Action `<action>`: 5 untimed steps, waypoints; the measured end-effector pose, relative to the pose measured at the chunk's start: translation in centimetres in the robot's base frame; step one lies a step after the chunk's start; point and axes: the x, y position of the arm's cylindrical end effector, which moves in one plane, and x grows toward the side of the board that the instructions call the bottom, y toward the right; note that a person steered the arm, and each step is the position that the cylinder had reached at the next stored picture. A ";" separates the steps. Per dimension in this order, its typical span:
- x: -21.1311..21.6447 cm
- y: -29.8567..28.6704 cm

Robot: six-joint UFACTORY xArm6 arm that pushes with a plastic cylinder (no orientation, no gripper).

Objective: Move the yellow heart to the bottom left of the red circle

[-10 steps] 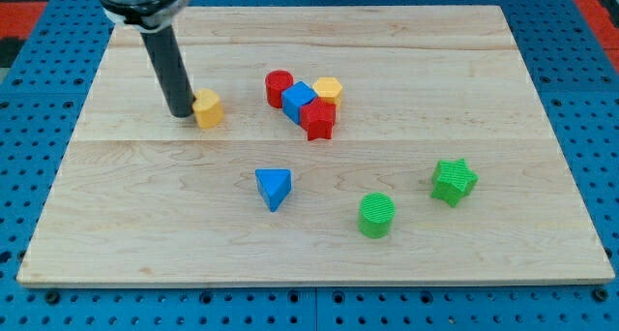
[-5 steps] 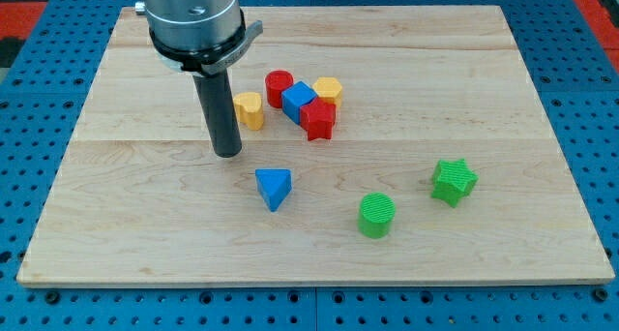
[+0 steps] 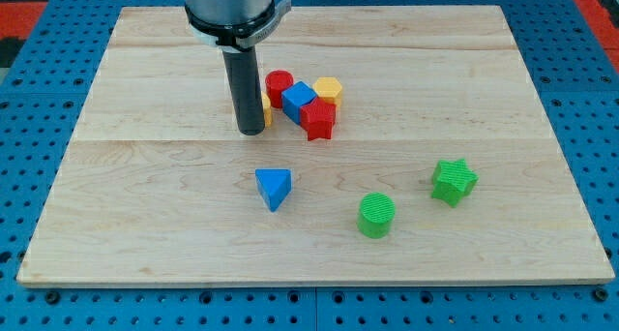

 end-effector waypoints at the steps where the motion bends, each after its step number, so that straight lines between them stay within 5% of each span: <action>1: 0.0 -0.5; 3: -0.3 1.4; 5: 5.0 5.7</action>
